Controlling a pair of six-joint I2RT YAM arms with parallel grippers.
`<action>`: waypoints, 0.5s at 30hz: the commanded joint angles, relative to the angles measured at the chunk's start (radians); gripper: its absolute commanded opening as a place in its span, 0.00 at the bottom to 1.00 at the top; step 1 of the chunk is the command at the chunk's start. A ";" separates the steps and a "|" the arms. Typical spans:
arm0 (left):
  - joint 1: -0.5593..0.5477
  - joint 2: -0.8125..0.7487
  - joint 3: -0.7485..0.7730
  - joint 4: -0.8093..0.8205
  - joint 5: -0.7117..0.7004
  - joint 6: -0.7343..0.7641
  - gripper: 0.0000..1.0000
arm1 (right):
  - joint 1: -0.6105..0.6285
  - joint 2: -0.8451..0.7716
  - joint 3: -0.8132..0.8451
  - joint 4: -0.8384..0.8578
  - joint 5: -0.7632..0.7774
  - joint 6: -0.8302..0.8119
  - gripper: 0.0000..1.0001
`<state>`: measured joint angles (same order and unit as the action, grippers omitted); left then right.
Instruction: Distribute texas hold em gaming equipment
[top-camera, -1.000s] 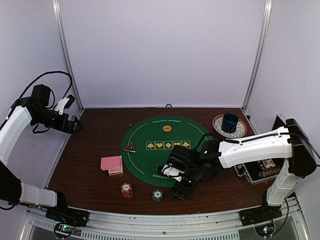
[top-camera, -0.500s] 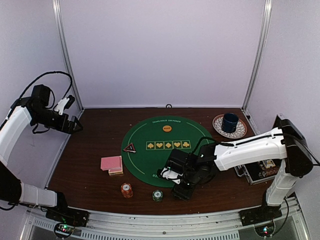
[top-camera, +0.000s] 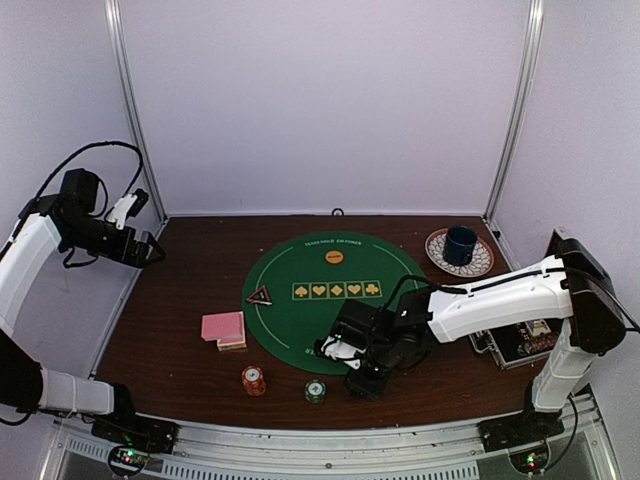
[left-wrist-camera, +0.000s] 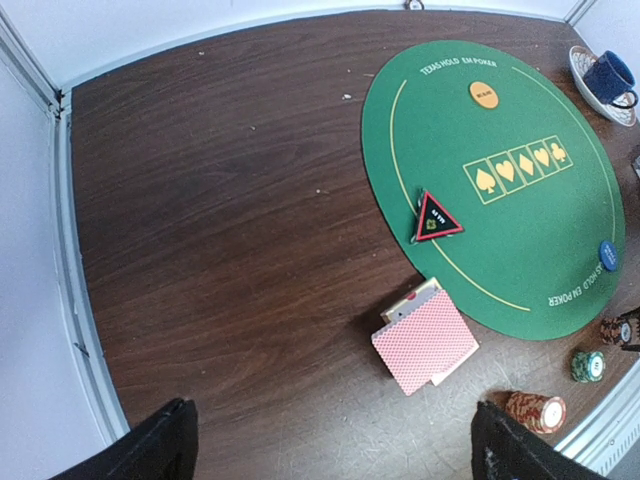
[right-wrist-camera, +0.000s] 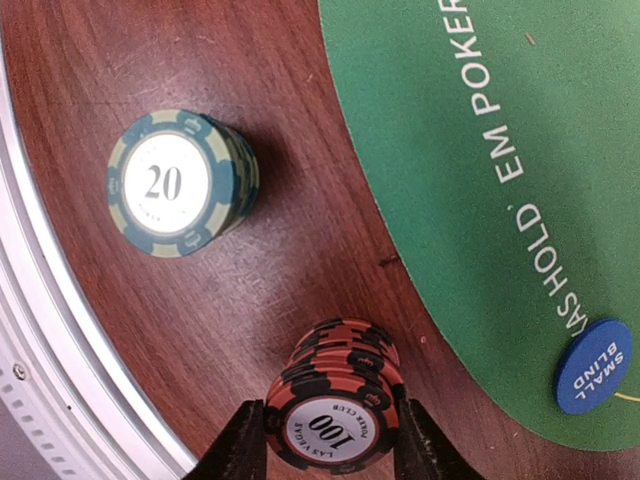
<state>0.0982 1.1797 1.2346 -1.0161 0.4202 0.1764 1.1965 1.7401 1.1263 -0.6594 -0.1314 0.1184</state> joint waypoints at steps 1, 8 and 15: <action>0.002 -0.023 0.019 -0.001 0.014 0.015 0.98 | 0.004 0.013 0.000 -0.001 0.009 -0.004 0.39; 0.002 -0.022 0.022 -0.001 0.012 0.014 0.97 | 0.004 0.025 0.013 -0.014 0.032 -0.013 0.50; 0.002 -0.024 0.020 -0.001 0.011 0.014 0.97 | 0.003 0.035 0.024 -0.024 0.030 -0.023 0.48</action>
<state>0.0982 1.1721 1.2346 -1.0187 0.4229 0.1772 1.1965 1.7546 1.1301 -0.6624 -0.1211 0.1059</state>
